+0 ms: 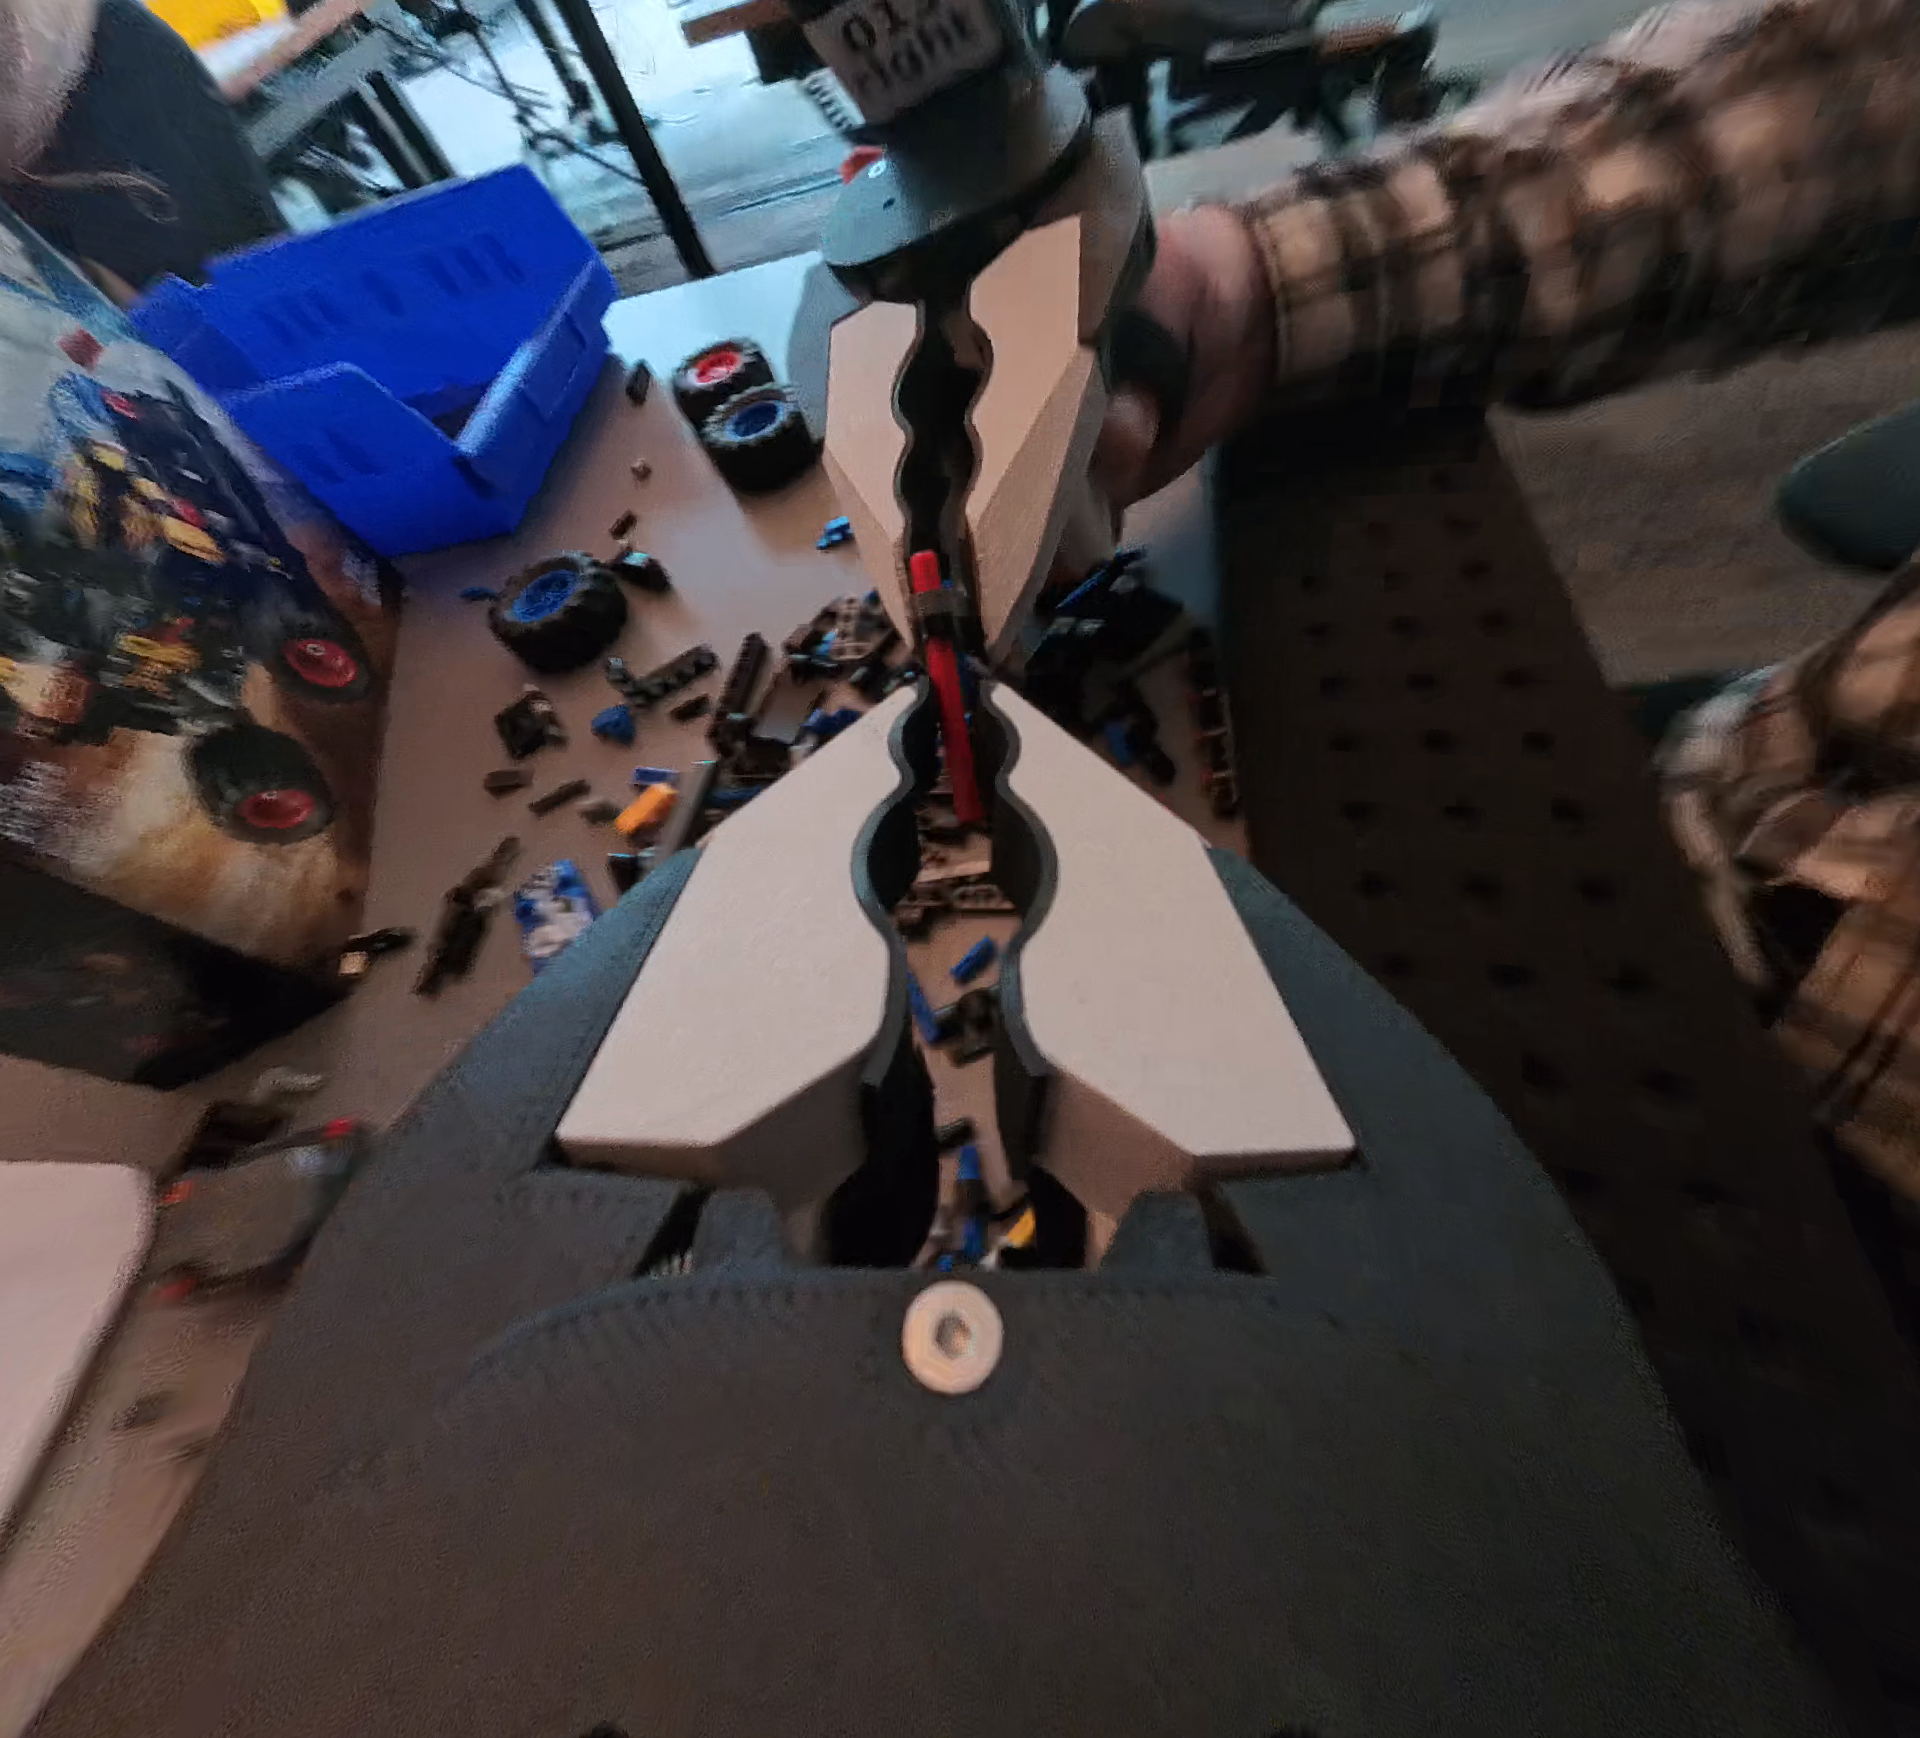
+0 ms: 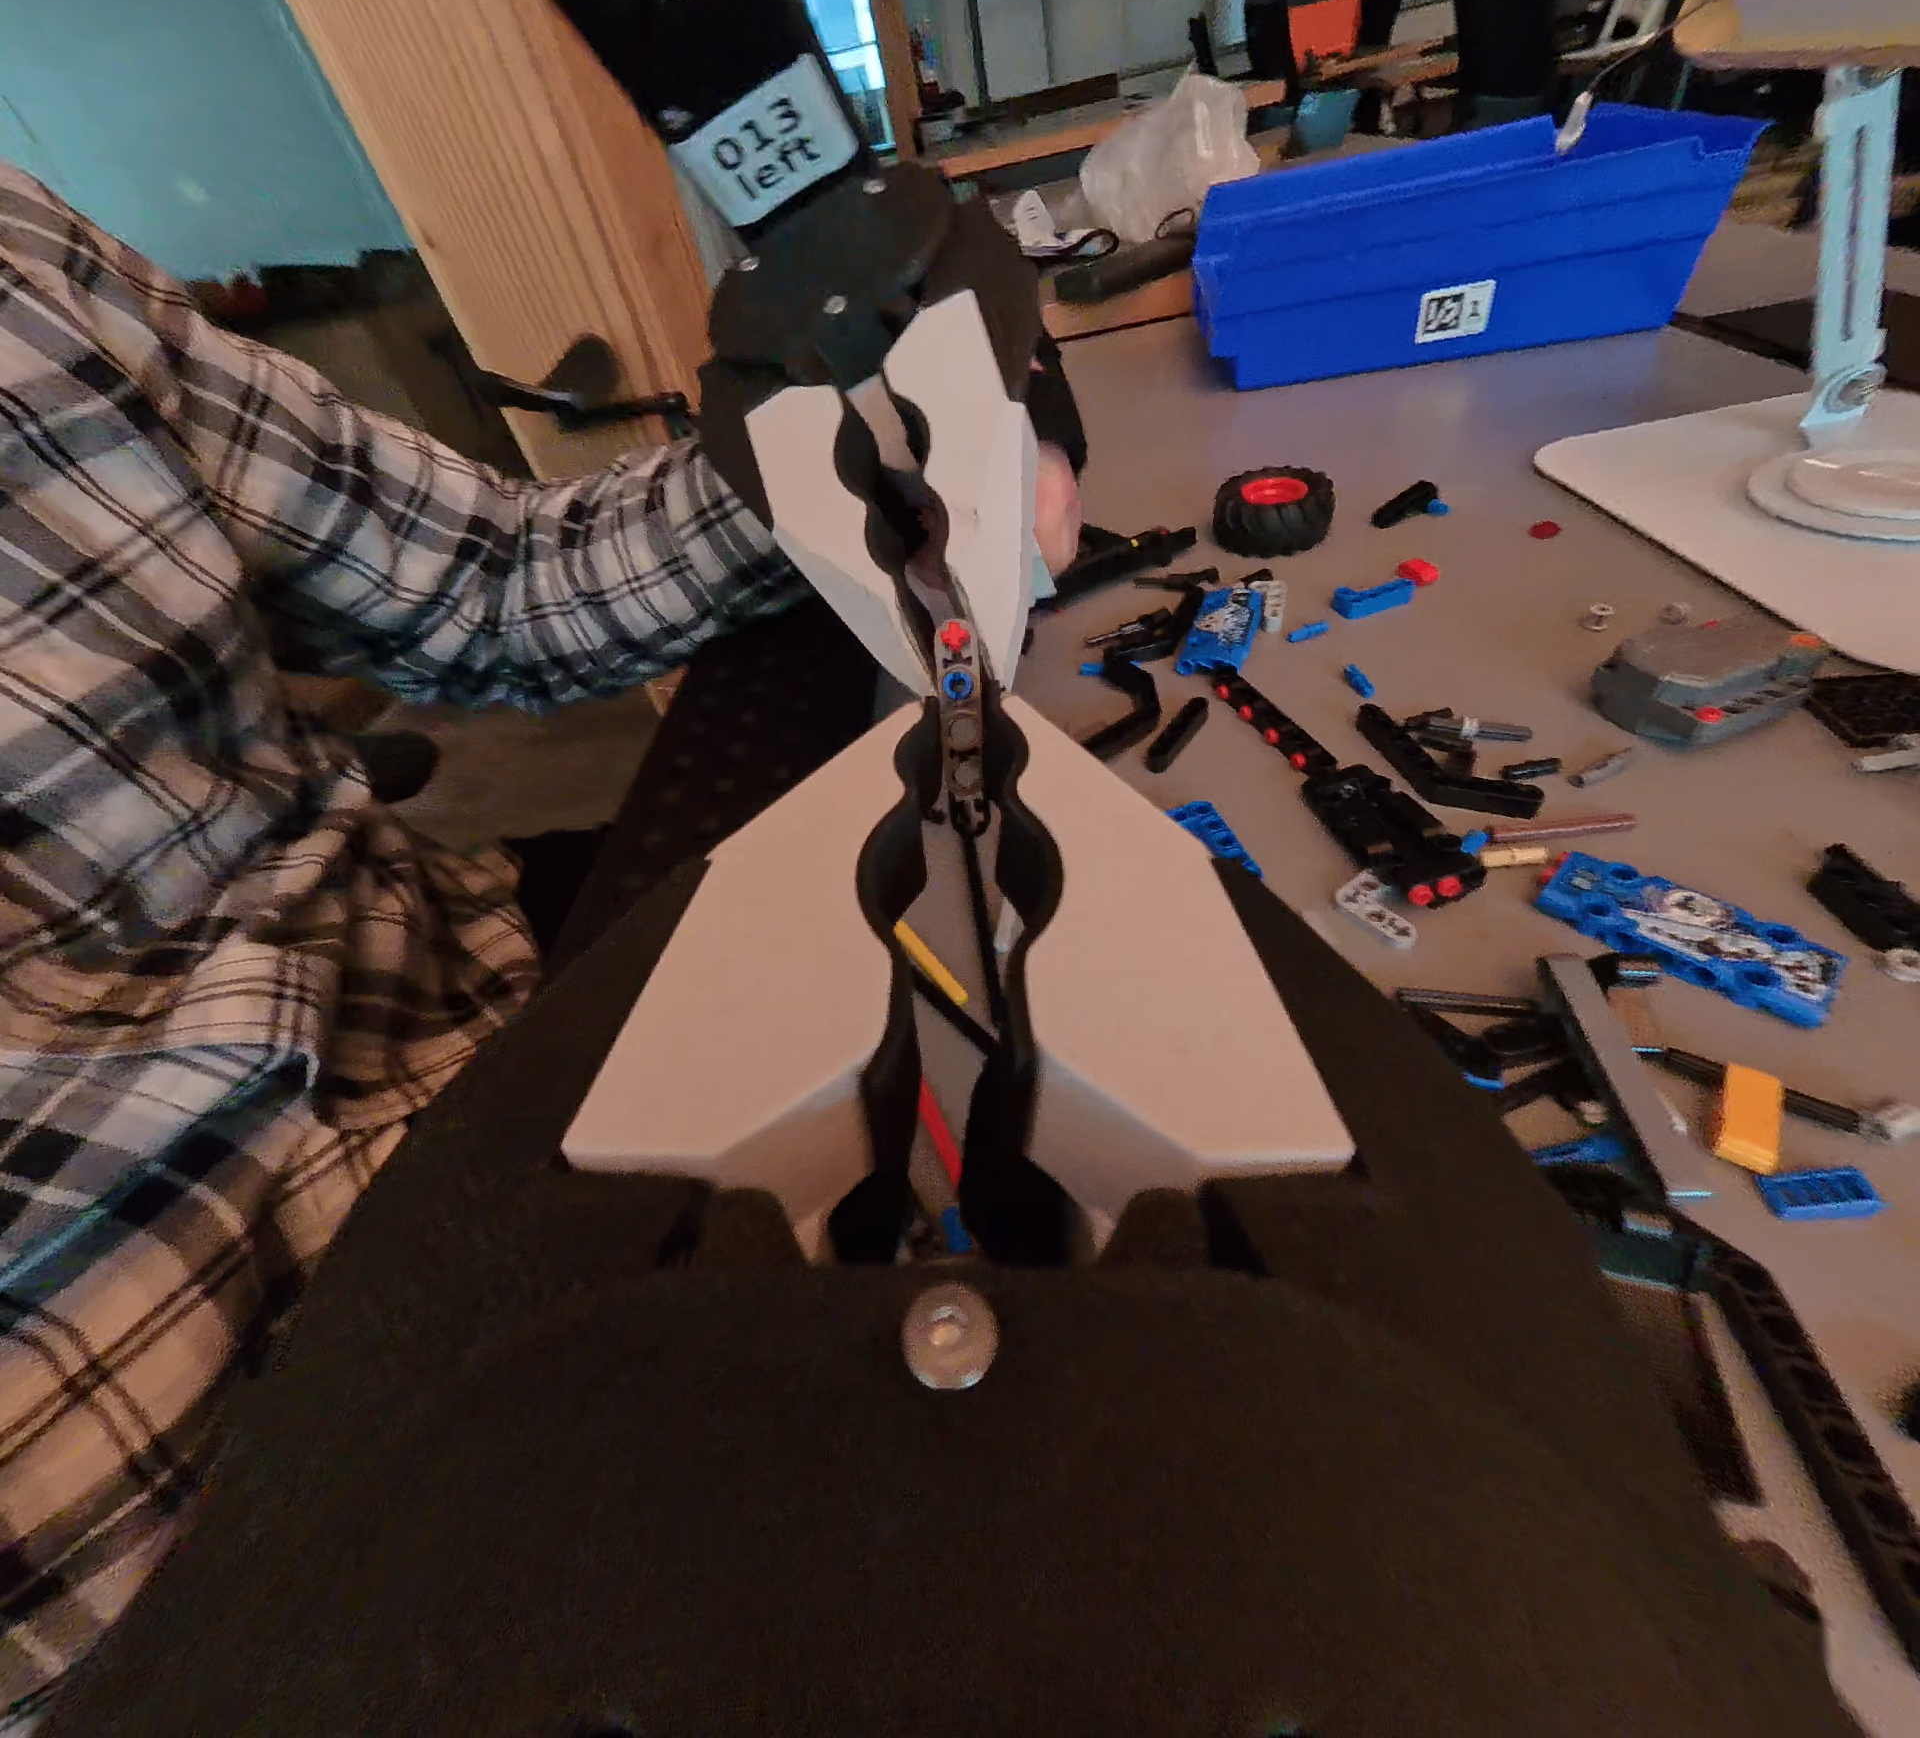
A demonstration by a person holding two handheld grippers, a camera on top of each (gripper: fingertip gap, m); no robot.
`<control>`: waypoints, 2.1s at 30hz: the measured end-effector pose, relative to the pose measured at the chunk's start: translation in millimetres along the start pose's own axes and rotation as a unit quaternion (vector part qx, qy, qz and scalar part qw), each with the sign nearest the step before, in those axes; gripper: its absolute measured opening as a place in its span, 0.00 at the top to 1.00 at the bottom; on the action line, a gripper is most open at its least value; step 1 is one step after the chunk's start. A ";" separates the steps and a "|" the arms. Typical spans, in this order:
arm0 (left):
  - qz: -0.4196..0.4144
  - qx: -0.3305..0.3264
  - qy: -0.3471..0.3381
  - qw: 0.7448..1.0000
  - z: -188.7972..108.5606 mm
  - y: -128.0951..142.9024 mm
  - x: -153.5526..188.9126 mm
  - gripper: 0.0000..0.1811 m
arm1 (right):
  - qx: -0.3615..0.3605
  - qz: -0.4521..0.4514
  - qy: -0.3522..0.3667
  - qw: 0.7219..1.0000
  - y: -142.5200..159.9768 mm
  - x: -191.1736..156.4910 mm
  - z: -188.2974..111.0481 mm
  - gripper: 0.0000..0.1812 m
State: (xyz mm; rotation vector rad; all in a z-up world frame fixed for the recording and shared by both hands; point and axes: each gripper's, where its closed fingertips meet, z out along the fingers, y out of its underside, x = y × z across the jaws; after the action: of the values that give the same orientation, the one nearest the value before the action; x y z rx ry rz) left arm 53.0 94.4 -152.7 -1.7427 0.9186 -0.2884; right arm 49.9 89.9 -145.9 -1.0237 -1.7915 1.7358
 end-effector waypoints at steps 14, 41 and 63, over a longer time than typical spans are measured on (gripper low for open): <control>-0.079 0.088 0.019 0.993 1.3 -23.0 -1.2 0.98 | 0.038 -0.014 0.003 0.999 -13.4 -4.6 -5.8 0.98; -0.080 0.097 0.000 0.992 6.6 -24.1 -7.5 0.97 | 0.084 0.017 -0.009 0.996 -24.4 0.0 -17.4 0.97; -0.181 0.255 0.009 0.950 9.7 -68.3 -11.0 1.00 | 0.191 0.019 -0.045 0.980 -56.4 -9.6 -41.8 0.97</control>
State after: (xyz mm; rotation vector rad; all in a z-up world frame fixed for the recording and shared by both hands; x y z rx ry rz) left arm 81.3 116.4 -92.7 -1.4101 0.4687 -0.7161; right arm 75.9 113.3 -84.4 -0.8331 -1.4141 2.0740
